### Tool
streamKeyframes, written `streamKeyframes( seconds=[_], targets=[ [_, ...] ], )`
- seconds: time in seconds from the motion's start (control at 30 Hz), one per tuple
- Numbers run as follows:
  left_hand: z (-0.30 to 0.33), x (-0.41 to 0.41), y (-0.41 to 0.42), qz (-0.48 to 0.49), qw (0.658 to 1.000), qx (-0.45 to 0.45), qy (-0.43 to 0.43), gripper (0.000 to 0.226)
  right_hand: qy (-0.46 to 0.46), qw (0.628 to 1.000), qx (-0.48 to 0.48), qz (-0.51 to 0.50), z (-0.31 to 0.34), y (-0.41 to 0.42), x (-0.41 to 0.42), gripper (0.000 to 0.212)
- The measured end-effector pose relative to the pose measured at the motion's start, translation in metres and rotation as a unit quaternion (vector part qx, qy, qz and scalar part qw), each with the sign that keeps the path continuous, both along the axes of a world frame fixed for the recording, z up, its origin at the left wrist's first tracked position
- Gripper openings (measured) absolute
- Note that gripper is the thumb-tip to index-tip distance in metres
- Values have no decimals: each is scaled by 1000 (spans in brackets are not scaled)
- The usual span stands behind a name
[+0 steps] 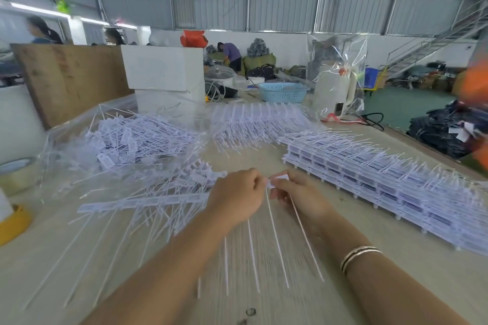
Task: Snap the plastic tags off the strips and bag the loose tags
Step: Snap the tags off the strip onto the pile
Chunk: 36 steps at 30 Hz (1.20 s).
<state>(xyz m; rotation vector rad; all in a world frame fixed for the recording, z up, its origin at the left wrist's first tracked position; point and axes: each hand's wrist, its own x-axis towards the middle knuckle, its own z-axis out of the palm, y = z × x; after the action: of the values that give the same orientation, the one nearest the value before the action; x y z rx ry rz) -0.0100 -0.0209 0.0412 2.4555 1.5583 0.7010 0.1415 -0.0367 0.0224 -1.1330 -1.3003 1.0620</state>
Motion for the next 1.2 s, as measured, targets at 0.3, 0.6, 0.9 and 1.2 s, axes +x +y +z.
streamKeyframes(
  seconds=[0.3,0.6,0.9,1.2],
  targets=[
    [-17,-6,0,4,999,18,-46,41,-147,984,28,97,6,-11,-3,20],
    [-7,-14,-1,-49,978,-42,-196,37,-155,974,162,45,2,-11,-12,15],
    [-7,-10,-5,-59,936,-92,-335,37,-105,971,213,11,2,-13,-20,25],
    [-6,-7,-11,-61,910,-93,-400,34,-2,980,193,45,2,-14,-24,17]
  ],
)
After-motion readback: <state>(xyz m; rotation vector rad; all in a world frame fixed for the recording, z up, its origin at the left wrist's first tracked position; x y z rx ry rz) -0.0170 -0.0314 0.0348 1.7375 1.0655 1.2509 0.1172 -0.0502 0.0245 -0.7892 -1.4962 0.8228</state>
